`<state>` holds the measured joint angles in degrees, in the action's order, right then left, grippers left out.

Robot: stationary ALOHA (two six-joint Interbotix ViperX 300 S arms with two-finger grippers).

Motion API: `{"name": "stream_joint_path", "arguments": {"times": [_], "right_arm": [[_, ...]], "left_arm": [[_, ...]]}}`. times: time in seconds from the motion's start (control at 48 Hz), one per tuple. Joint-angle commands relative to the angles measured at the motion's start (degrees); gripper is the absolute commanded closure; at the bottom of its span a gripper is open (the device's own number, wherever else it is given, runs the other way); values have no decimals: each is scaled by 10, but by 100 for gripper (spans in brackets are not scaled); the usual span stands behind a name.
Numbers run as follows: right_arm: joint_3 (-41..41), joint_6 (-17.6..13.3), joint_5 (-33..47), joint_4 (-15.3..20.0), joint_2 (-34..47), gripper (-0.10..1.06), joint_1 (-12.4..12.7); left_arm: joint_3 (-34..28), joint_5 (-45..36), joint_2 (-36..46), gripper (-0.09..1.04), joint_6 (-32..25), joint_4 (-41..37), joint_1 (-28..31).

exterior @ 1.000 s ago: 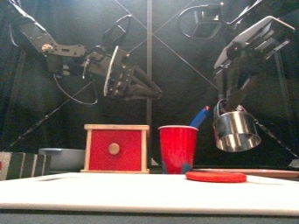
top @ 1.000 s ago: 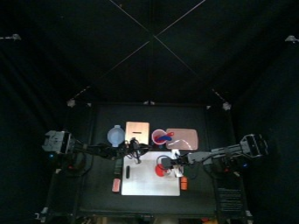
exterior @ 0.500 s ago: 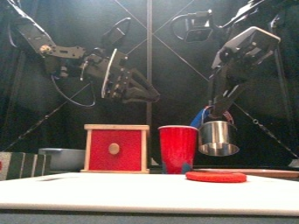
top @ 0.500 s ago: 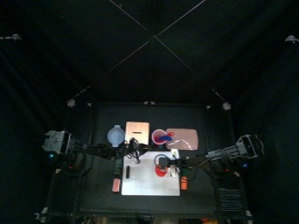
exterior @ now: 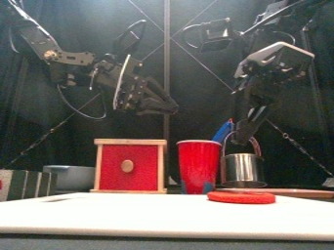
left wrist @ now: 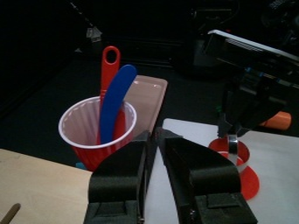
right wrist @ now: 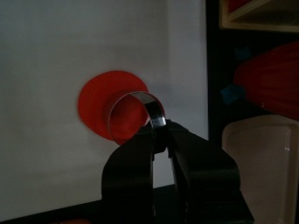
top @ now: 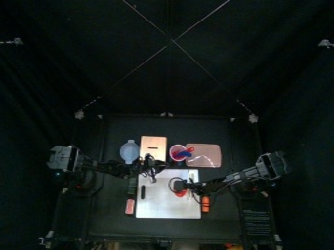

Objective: Get the cutter from the drawer then cut the dough then place the extra dough in the bowl
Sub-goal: Cut the dough

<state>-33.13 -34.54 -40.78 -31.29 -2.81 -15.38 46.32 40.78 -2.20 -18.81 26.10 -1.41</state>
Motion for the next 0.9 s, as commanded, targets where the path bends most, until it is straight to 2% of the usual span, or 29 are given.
{"name": "stream_joint_path", "arguments": {"times": [0.021, 0.417, 0.646, 0.771, 0.896], "right_arm": [[18, -2, -1, 4, -4, 57, -4], [19, -18, 2, 7, 10, 57, -7], [21, -24, 9, 35, 21, 55, -9], [20, -24, 19, 47, 22, 49, -11], [20, -24, 25, 53, 21, 37, -11]], "left_arm": [[-4, 2, 4, 34, -1, 3, -1], [-4, 2, 4, 34, -1, 3, -1], [-2, 2, 4, 34, 0, 3, -1], [-2, 2, 4, 34, -1, 4, -1], [-2, 2, 4, 34, -1, 7, 0]]}}
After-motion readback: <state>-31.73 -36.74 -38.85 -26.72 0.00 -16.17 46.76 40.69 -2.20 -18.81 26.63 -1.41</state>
